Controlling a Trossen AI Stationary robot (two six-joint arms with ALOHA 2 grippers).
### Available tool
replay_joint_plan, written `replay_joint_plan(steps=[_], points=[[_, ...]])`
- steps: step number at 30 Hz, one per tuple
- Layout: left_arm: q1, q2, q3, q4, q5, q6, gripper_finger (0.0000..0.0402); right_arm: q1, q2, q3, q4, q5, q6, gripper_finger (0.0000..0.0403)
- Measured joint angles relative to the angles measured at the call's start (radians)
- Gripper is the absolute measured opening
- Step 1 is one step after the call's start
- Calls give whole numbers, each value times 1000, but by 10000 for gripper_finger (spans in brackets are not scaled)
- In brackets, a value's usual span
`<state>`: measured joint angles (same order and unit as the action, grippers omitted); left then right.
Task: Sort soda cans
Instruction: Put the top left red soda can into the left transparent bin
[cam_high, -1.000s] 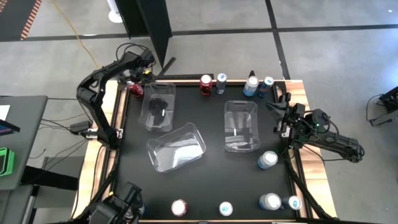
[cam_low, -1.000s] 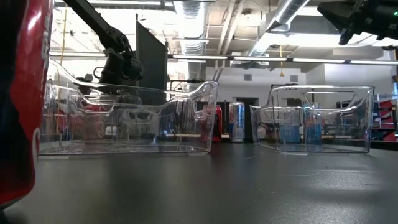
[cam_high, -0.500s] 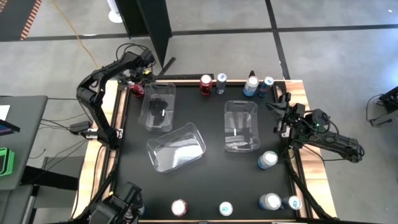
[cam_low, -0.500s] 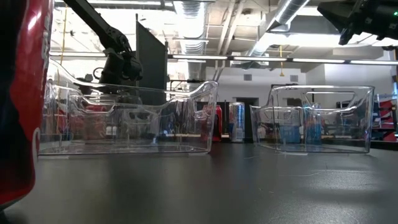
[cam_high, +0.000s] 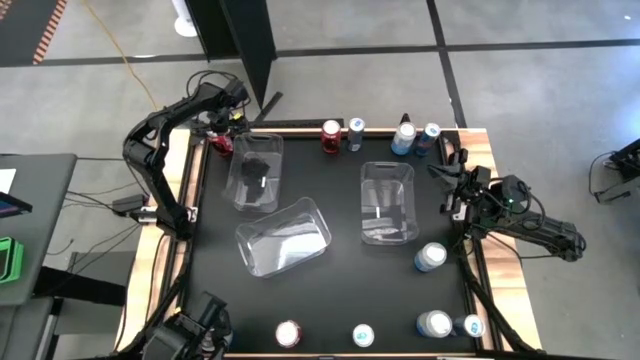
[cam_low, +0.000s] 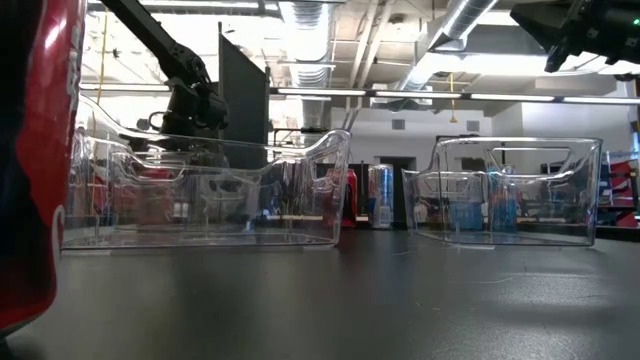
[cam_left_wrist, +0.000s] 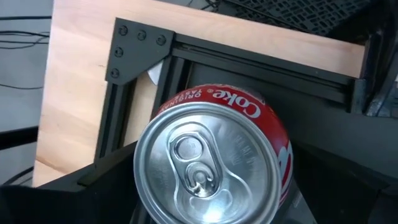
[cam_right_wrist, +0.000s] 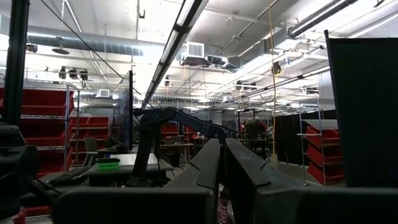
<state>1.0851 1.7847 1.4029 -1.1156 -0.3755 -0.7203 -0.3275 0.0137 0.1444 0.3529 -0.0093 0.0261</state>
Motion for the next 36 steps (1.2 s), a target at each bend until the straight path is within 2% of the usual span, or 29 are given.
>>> replay_joint_plan(steps=[15,36], points=[[8,0,0,3,33,9,360,0,0,0,0,0,0,47],[16,0,0,59,6,22,354,0,0,0,0,0,-6,47]])
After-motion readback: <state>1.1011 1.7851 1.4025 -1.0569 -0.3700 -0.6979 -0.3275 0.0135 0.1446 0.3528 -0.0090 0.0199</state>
